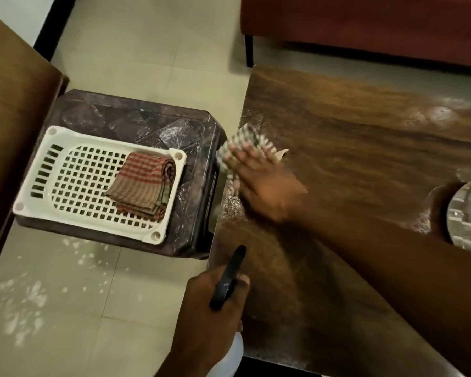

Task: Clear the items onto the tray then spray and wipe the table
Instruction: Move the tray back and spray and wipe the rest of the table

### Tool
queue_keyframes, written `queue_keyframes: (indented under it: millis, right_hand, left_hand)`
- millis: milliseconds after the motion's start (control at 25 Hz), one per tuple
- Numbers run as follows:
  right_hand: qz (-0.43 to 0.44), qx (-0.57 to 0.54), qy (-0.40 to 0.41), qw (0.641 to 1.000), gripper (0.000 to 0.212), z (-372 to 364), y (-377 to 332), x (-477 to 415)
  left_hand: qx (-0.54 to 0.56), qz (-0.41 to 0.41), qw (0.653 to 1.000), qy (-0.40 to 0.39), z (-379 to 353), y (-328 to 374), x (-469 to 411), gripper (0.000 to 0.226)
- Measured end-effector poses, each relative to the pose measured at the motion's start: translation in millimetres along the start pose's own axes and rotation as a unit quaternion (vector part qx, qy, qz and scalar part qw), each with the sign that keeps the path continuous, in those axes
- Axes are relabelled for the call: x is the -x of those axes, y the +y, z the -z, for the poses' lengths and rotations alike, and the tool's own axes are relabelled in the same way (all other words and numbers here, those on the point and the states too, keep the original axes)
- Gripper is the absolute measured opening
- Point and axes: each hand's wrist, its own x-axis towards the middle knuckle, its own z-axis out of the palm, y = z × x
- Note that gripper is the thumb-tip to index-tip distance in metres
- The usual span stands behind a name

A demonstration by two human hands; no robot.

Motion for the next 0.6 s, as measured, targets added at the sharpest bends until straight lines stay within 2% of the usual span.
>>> queue_keyframes:
  millis: [80,160,240,280,360,440,520,600]
  right_hand:
    - [0.151,0.033,-0.041,0.987,0.062,-20.7,-16.7,46.5]
    - [0.272,0.062,-0.078,0.957,0.06,-40.7,-21.4,94.4]
    - [0.278,0.06,-0.1,0.953,0.058,-42.9,0.2,123.5]
    - [0.233,0.054,-0.098,0.966,0.058,-41.3,17.1,132.4]
    - [0.075,0.045,-0.057,0.994,0.059,-35.1,49.5,147.5]
    - [-0.108,0.005,0.042,0.993,0.063,-33.5,74.2,156.2]
    - [-0.288,-0.078,0.148,0.943,0.066,-40.6,62.4,151.6]
    - [-0.397,-0.125,0.196,0.888,0.065,-56.9,18.1,144.1]
  left_hand:
    - [0.014,-0.003,1.0,-0.007,1.4,1.4,3.0,0.035]
    - [0.022,-0.002,1.0,-0.018,1.5,5.7,5.8,0.027]
    - [0.022,0.001,0.999,-0.027,-0.6,8.5,9.3,0.023]
    - [0.025,0.006,0.999,-0.029,-2.7,9.0,10.8,0.022]
    - [0.013,0.011,1.0,-0.024,-7.1,9.4,12.6,0.024]
    - [-0.007,0.013,1.0,-0.026,-11.9,6.9,13.3,0.03]
    - [-0.025,0.019,0.999,-0.033,-18.5,3.9,15.7,0.031]
    - [-0.037,0.016,0.998,-0.044,-25.6,2.7,21.9,0.033]
